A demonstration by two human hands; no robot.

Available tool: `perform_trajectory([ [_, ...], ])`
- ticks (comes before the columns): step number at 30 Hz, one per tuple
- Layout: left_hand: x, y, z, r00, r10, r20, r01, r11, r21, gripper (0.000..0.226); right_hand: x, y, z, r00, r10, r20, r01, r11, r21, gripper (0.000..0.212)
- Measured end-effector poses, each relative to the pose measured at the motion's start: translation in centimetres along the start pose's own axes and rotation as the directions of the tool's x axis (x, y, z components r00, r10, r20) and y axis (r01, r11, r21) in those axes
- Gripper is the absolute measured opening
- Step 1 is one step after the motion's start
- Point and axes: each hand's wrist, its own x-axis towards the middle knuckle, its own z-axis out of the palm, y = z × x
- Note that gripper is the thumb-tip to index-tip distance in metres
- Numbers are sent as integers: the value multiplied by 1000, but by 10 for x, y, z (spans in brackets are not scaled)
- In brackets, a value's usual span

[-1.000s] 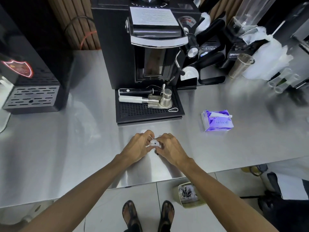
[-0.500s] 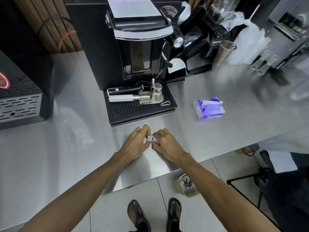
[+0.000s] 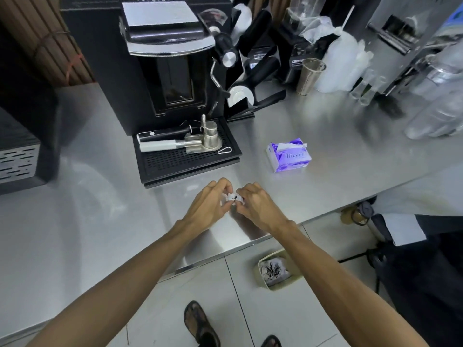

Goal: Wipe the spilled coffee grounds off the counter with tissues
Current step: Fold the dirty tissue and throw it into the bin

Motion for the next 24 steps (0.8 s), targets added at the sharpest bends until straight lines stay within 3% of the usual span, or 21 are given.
perform_trajectory([
  [16, 10, 140, 173, 981, 116, 158, -92, 985, -148, 38, -172, 134, -69, 988, 138, -70, -141, 989, -38, 7],
  [21, 10, 133, 251, 964, 125, 236, -96, 987, -129, 41, -217, 181, -40, 974, 223, -41, -224, 974, -13, 7],
  [24, 13, 101, 307, 960, 104, 258, -80, 991, -104, 33, -236, 221, 12, 961, 277, -21, -277, 961, 6, 19],
])
